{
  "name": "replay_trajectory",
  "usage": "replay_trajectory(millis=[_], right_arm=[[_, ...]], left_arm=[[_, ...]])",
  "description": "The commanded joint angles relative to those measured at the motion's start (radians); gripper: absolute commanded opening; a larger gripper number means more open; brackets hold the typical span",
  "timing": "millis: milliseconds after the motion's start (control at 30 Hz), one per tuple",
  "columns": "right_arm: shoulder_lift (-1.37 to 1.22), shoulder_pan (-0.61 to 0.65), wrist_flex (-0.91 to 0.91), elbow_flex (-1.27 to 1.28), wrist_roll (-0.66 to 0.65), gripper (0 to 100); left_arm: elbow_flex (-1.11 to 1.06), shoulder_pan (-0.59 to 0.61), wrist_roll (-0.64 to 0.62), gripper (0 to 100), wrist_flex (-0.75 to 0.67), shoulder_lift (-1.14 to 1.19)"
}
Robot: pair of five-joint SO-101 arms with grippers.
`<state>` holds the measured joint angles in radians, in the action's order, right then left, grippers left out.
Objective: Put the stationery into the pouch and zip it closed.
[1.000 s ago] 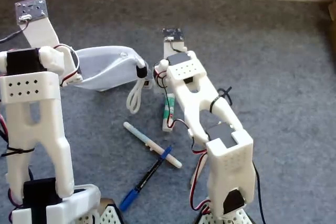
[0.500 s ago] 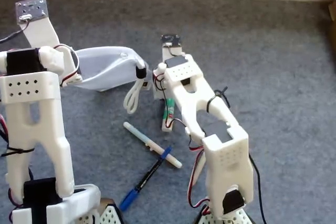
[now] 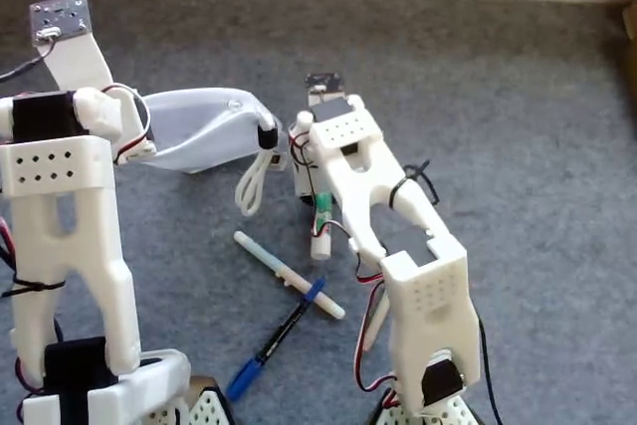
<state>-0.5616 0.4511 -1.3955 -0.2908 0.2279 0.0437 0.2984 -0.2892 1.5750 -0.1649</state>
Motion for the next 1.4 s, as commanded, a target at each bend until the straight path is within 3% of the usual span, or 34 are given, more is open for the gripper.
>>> replay_trajectory(millis=[0,400,633,1367], right_arm=[[0.015,-0.018,-0.104,-0.124,0.005,0.5],[0.015,-0.087,-0.334,-0.363,0.003,0.5],[0.018,-0.107,-0.367,-0.469,0.003,0.5],[0.348,-0.096,-0.364,-0.300,0.002,0.5]], left_arm=[[-0.008,0.025,0.011,1,-0.017,0.008],[-0.016,-0.047,0.011,1,-0.012,0.008],[-0.028,-0.054,0.012,1,-0.020,0.008],[-0.042,-0.077,0.014,1,-0.020,0.008]])
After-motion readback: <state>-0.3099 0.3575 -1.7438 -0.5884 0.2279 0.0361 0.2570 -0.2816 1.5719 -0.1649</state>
